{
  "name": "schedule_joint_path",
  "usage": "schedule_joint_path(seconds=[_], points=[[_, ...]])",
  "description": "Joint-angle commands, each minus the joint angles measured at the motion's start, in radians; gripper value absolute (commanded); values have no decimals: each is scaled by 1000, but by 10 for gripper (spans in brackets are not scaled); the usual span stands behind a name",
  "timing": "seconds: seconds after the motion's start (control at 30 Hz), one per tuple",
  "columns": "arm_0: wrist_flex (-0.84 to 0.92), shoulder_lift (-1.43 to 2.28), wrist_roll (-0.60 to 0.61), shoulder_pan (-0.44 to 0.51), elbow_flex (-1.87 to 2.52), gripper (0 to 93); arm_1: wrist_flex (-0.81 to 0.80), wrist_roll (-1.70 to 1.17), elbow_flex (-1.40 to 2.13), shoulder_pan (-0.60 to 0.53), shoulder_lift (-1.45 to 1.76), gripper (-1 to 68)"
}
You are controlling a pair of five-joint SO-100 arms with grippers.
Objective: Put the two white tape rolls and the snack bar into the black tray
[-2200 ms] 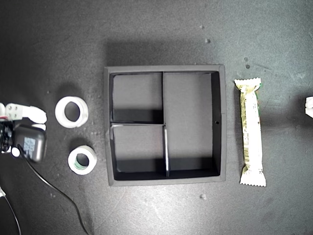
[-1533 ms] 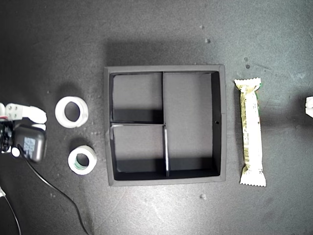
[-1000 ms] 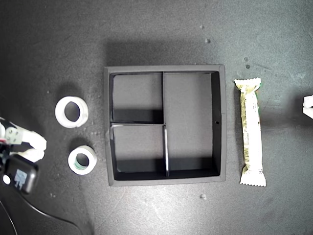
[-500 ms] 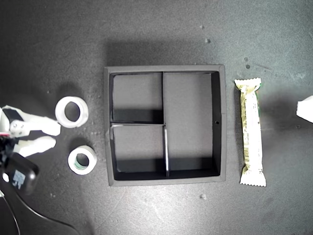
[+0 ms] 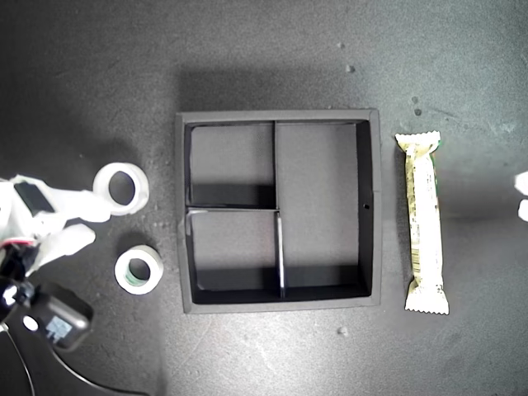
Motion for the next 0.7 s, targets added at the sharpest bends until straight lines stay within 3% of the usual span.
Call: schedule_joint_path(seconds=[0.0,0.37,0.67], points=[[-17,-52,34,-17,-60,111,14,-32,-156,-57,-213,221],[-95,-187,77,-84,-38,135,35,11,-179,-94,-302,205],[-135,-314,84,-81,-71,136,35,44,-137,-86,-302,194]])
